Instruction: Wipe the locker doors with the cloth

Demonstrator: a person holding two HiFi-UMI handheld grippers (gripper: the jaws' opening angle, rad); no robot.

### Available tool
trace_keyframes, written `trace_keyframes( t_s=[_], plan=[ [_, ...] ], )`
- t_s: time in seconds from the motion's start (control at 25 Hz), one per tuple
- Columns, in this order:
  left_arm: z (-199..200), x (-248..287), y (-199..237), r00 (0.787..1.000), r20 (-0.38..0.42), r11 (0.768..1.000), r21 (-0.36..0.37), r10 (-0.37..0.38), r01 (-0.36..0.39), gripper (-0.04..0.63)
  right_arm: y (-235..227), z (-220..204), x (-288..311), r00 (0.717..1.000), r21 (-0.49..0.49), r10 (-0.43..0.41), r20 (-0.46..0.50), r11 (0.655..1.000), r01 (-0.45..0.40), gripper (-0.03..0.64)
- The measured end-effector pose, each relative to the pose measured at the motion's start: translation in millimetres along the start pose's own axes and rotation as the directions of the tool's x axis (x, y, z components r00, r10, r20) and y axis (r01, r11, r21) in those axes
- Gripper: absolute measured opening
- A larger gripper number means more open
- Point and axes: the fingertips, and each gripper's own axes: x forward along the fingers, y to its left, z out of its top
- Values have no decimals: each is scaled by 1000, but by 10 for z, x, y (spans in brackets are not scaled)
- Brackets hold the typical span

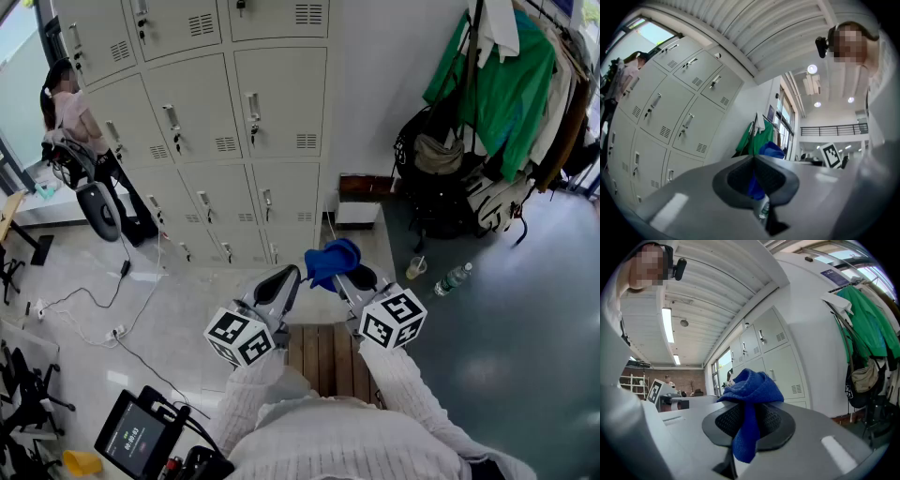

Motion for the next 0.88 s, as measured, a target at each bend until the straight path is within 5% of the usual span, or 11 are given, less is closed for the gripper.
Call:
trace_keyframes(
  t_s=[0.28,0.88],
  plan=[
    [-233,315,234,999,-35,999,-43,-21,20,6,-158,-221,252,999,23,26,-36,999,-26,51],
    [301,1553,2048,998,-11,996,-53,-66,65,6,-1149,130,2292,999,0,24,-41,1000,-24,51]
  ],
)
